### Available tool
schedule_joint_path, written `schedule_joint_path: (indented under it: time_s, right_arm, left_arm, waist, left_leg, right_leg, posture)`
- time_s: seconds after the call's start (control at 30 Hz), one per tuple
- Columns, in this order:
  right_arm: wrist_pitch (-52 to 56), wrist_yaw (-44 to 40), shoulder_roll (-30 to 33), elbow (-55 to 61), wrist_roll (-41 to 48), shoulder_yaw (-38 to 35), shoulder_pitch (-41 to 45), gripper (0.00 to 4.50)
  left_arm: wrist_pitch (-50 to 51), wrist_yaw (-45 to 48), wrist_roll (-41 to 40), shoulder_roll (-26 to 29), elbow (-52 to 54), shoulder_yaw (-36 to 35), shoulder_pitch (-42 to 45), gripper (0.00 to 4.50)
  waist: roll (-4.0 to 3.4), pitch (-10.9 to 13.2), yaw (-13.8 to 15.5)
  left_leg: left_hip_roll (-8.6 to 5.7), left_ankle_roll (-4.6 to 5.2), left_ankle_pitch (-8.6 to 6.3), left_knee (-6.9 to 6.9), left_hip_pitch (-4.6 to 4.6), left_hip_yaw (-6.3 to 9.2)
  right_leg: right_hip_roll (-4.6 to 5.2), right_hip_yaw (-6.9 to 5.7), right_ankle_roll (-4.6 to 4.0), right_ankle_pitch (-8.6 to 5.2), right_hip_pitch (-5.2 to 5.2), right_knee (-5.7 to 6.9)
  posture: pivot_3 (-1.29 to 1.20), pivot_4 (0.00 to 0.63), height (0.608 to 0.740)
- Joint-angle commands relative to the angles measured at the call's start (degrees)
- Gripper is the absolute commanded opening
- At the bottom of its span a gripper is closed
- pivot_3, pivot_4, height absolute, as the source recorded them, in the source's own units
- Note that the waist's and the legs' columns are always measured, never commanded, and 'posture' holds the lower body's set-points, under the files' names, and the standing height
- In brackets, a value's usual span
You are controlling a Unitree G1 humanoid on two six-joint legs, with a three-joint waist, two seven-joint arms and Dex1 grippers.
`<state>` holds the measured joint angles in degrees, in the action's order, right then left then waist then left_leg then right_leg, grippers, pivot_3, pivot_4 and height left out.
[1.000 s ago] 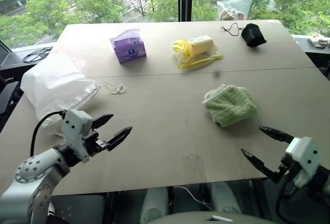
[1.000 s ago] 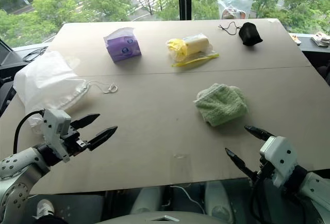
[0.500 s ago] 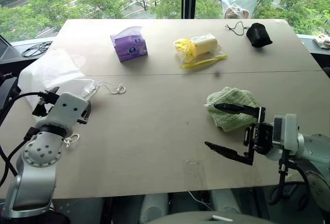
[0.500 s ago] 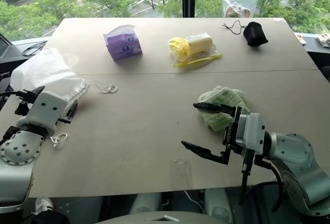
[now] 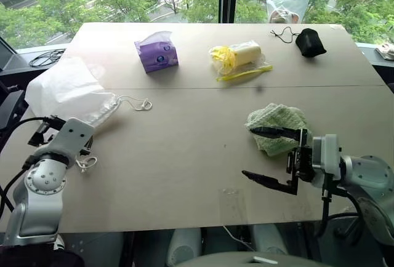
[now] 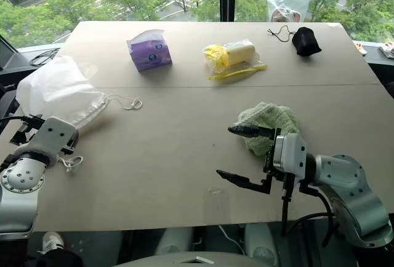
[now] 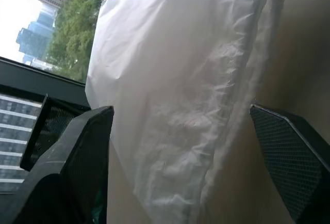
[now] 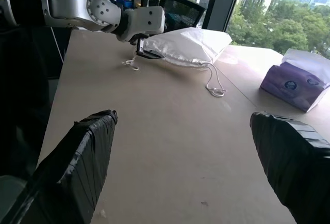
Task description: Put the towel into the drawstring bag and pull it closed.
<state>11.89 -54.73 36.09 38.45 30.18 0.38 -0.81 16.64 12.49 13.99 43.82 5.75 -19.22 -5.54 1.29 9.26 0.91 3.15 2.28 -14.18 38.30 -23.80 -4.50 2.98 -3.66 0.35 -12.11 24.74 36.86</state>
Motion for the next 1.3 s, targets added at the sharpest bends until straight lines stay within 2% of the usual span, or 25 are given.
schedule_joint_path:
  time_s: [0.03, 0.37, 0.5, 0.7, 0.73, 0.8, 0.9, 1.0, 1.03, 1.1, 1.2, 1.3]
  right_arm:
    - [-0.33, 0.76, 0.57, 2.42, 0.38, -0.52, -0.92, 4.42]
    - [-0.98, 2.85, 0.71, 3.17, -1.73, -0.12, -3.87, 4.42]
    - [-0.61, 6.56, -0.72, 2.67, -4.29, 0.46, -3.49, 4.50]
    - [8.30, 11.81, 0.89, 5.15, -5.80, 1.67, -3.27, 4.50]
    - [9.47, 12.33, 1.27, 5.76, -5.98, 1.81, -3.22, 4.50]
    - [12.97, 14.85, 2.26, 7.18, -7.98, 2.22, -2.83, 4.50]
    - [22.46, 18.21, 3.47, 5.52, -4.67, -1.35, -0.11, 4.50]
    - [25.18, 20.73, 3.93, 2.57, -5.42, -4.85, 1.78, 4.50]
    - [26.37, 21.76, 3.42, 1.10, -5.04, -5.91, 2.65, 4.50]
    - [27.59, 22.98, 3.17, -2.94, -6.00, -6.18, 4.53, 4.50]
    - [29.73, 25.76, 2.72, -13.00, -9.16, -4.93, 9.25, 4.50]
    - [32.41, 24.50, 3.35, -26.21, -12.58, -0.22, 15.32, 4.50]
  left_arm:
    - [-4.46, -2.18, 2.30, 1.42, -4.06, 1.37, 2.98, 4.34]
    - [-10.10, -4.28, 5.47, 3.97, -17.84, 5.78, 11.15, 4.34]
    - [-15.24, -3.20, 4.19, 4.74, -23.87, 7.36, 14.58, 3.10]
    - [-15.42, 3.50, -3.21, 6.90, -22.69, 2.76, 14.46, 0.18]
    - [-15.25, 4.80, -4.40, 7.13, -22.59, 2.27, 14.36, 0.07]
    - [-11.07, 11.54, -12.08, 6.27, -20.21, -0.16, 14.83, 0.07]
    - [16.86, 22.49, -38.34, 4.33, -6.16, -7.79, 18.29, 0.07]
    - [37.97, 26.02, -54.70, 6.97, 3.92, -11.04, 19.84, 0.07]
    - [42.30, 26.27, -57.56, 7.63, 6.42, -10.87, 19.75, 0.07]
    - [44.75, 24.84, -59.27, 6.55, 9.46, -9.57, 19.37, 0.07]
    - [46.98, 17.95, -59.09, 1.08, 8.25, -8.00, 22.70, 0.07]
    - [47.66, 13.58, -58.88, -4.11, 9.17, -5.18, 26.42, 0.07]
  waist:
    - [0.02, -0.01, 0.08]
    - [0.13, -0.08, -0.05]
    - [0.16, -0.10, -0.05]
    - [0.21, -0.11, -0.16]
    - [0.21, -0.11, -0.12]
    - [0.20, -0.11, -0.12]
    - [0.36, -0.12, 0.06]
    - [0.59, -0.06, 0.04]
    - [0.59, -0.06, -0.10]
    - [0.45, -0.08, -0.34]
    - [0.34, -0.09, -0.38]
    - [0.44, -0.04, -0.28]
  left_leg:
    - [0.00, 0.00, 0.00, 0.01, 0.01, 0.01]
    - [0.01, 0.00, 0.00, 0.03, 0.03, -0.02]
    - [0.00, 0.00, 0.01, 0.05, 0.04, -0.02]
    - [0.02, 0.00, 0.01, 0.05, 0.03, -0.04]
    - [0.03, 0.00, 0.01, 0.04, 0.03, -0.04]
    - [0.03, -0.01, 0.01, 0.04, 0.04, -0.03]
    - [0.04, -0.01, 0.01, 0.13, 0.01, -0.01]
    - [0.01, -0.02, 0.02, 0.34, -0.07, 0.17]
    - [-0.01, -0.02, 0.02, 0.37, -0.06, 0.17]
    - [-0.06, -0.02, 0.01, 0.35, 0.03, 0.11]
    - [-0.10, -0.01, 0.02, 0.29, 0.15, -0.02]
    - [-0.20, -0.03, 0.05, 0.36, 0.21, 0.02]
  right_leg:
    - [0.01, -0.02, 0.02, -0.02, -0.02, 0.01]
    - [0.01, -0.01, 0.01, 0.05, -0.02, 0.04]
    - [0.00, -0.02, 0.07, 0.07, -0.03, 0.10]
    - [0.01, -0.01, 0.08, 0.10, 0.00, 0.11]
    - [0.01, -0.01, 0.05, 0.09, 0.01, 0.12]
    - [0.01, -0.02, 0.01, 0.06, 0.01, 0.14]
    - [0.05, -0.04, -0.02, 0.02, 0.00, 0.19]
    - [0.06, -0.15, 0.18, -0.08, -0.08, 0.27]
    - [0.06, -0.14, 0.20, -0.09, -0.12, 0.27]
    - [0.03, -0.05, 0.28, -0.05, -0.16, 0.27]
    - [-0.25, 0.10, 0.33, -0.03, -0.15, 0.38]
    - [-0.34, 0.17, 0.31, -0.04, -0.11, 0.70]
  posture:
    - [0.00, 0.150, 0.740]
    - [0.00, 0.150, 0.740]
    - [0.00, 0.150, 0.740]
    - [0.00, 0.150, 0.740]
    - [0.00, 0.150, 0.740]
    - [0.00, 0.150, 0.740]
    - [0.00, 0.150, 0.740]
    - [0.00, 0.150, 0.740]
    - [0.00, 0.150, 0.740]
    - [0.00, 0.150, 0.740]
    - [0.00, 0.150, 0.740]
    - [0.00, 0.150, 0.740]
